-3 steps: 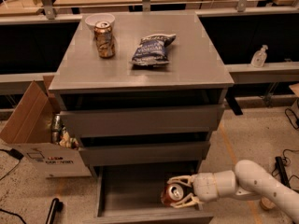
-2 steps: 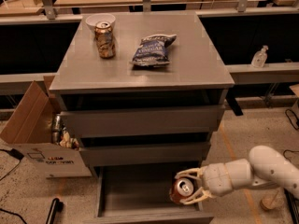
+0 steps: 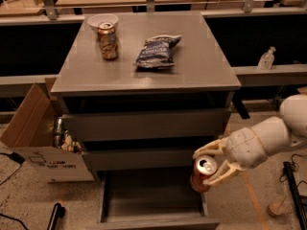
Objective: Pick coke can from bottom drawer and place on counter
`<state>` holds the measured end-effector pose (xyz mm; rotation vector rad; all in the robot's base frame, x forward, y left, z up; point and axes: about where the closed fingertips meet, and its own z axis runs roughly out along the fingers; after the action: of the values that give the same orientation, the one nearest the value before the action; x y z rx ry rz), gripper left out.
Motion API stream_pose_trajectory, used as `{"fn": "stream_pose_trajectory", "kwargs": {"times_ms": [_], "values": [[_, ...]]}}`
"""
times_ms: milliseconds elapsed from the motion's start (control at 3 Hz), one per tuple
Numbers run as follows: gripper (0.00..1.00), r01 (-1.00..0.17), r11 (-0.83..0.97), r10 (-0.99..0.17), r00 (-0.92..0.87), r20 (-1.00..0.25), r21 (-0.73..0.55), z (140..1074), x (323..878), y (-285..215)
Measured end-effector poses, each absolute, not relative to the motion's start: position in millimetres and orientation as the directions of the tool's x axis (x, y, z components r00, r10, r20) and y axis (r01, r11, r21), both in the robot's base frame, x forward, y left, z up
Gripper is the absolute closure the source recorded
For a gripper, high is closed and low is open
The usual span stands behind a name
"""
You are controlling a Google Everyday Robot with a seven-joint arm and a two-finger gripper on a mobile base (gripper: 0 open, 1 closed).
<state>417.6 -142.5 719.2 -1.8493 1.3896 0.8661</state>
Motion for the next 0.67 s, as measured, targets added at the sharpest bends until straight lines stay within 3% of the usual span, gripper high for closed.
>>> {"fn": "stream_pose_trajectory", "kwargs": {"times_ms": [667], "values": [[1.0,-0.972,-0.109,-0.606,0.231,-0.761,-0.208,865,427,-165]]}}
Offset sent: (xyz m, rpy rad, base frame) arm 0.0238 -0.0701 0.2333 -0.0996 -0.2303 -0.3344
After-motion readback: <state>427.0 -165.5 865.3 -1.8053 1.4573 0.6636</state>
